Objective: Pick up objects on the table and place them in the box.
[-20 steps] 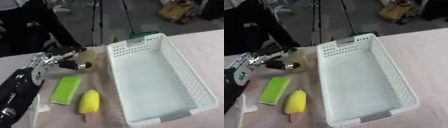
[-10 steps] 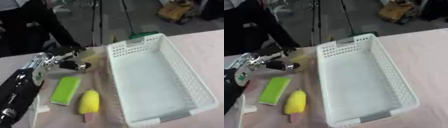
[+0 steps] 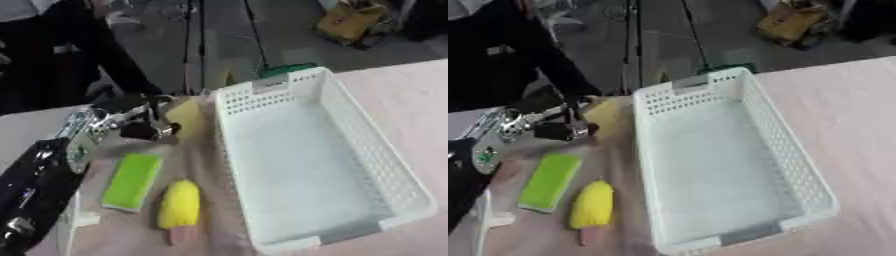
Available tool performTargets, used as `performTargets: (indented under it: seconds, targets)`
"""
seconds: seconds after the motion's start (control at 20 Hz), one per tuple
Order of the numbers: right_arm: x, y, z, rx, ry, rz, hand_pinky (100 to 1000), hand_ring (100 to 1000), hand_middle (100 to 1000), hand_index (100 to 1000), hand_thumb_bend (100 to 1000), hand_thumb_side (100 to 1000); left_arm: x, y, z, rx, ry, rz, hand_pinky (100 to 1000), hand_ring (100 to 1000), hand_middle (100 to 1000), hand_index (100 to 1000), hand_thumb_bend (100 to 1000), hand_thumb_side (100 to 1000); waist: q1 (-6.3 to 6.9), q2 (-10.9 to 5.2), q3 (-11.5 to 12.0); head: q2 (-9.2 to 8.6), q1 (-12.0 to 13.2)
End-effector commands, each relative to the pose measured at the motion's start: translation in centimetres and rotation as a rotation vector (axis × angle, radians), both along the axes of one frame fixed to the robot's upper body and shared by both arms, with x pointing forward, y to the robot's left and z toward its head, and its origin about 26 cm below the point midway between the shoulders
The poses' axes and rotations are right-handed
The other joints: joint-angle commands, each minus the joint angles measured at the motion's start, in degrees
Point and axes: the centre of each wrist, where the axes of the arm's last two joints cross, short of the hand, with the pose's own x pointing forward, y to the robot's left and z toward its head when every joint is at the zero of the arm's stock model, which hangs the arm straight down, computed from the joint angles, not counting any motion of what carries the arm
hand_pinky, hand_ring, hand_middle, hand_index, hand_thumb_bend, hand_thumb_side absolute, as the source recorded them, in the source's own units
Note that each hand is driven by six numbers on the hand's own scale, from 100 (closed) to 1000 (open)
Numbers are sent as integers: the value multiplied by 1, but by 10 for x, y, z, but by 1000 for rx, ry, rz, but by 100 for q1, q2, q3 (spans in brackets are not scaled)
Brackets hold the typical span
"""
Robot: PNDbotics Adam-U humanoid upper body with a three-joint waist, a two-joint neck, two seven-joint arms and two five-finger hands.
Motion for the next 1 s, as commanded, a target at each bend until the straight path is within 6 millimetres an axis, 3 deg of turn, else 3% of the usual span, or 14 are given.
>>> performTargets:
  seconds: [0.05, 1.0]
  targets:
    - [-4, -1, 7, -10, -30, -5, 834, 834, 689, 626, 100, 1000, 0, -1, 2, -21, -26, -1, 718, 558, 545, 791, 361, 848, -61, -149, -5, -3, -7]
    - [-6, -4, 2, 14, -8, -32, 833, 833, 685, 623, 100, 1000, -4, -6, 15, -156, -169, -41, 567, 415, 421, 672, 197, 677, -96, -325, 66, 78, -85]
